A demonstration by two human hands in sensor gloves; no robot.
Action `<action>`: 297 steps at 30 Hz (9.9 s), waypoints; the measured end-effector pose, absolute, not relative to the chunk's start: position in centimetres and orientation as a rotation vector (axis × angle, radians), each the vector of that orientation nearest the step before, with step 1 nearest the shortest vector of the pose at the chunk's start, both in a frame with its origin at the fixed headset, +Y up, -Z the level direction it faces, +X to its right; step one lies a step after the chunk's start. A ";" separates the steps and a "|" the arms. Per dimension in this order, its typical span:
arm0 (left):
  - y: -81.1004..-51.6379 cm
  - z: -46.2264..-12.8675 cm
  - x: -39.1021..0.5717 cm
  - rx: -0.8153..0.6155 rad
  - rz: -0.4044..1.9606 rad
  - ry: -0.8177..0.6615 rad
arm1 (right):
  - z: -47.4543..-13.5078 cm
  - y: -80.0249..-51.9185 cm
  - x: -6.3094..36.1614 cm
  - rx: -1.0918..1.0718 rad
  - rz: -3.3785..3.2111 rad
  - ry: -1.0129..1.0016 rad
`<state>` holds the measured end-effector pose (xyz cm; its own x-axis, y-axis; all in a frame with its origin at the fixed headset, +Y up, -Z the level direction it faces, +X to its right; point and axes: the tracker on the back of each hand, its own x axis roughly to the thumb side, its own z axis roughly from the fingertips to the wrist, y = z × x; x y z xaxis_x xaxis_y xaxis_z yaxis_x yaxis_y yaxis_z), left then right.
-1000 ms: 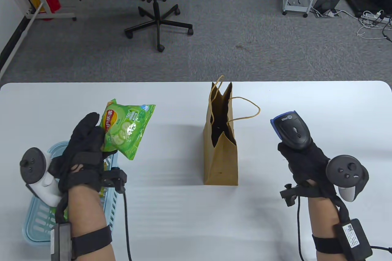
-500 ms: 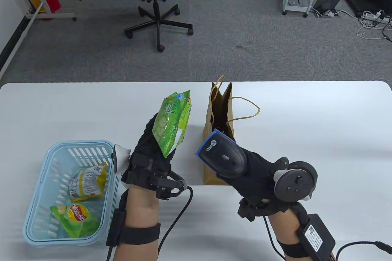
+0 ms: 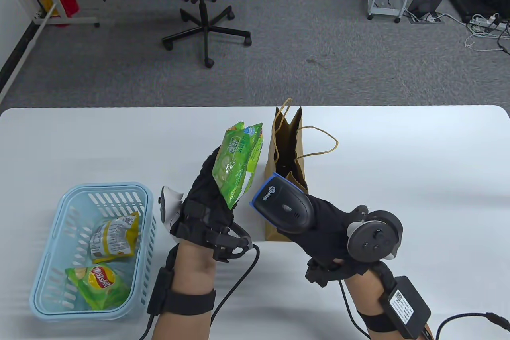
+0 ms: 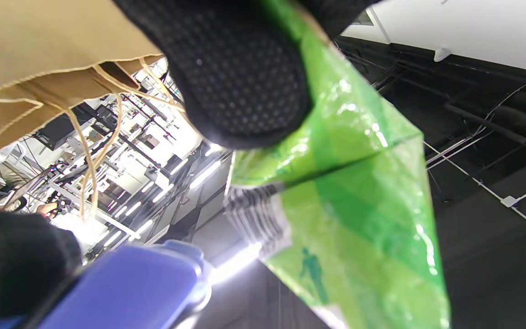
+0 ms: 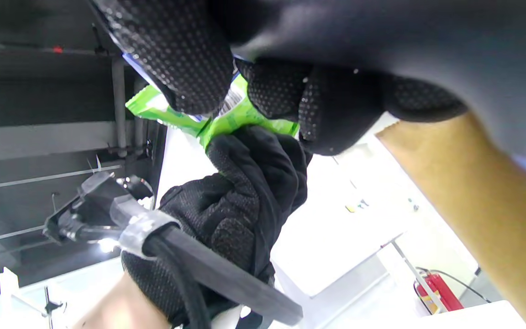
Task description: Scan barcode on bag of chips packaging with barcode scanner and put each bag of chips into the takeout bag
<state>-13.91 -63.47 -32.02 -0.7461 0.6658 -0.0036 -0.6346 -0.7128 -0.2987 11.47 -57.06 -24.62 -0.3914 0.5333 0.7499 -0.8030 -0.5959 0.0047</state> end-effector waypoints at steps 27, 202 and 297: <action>-64.3 -32.8 -13.5 -0.171 2.414 -0.426 | -24.8 -57.4 11.8 0.907 2.041 -0.436; -52.8 -21.1 -14.2 1.021 0.180 -0.367 | -26.0 -57.0 15.5 0.900 1.977 -0.269; -50.1 -28.4 -16.0 0.166 -0.294 0.076 | -24.8 -54.1 22.8 0.740 1.740 -0.467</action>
<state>-16.04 -50.15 -28.42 0.9545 -0.2815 -0.0983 0.2939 0.9437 0.1516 22.75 -54.09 -24.79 -0.1708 0.7060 0.6873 -0.9552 -0.2897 0.0602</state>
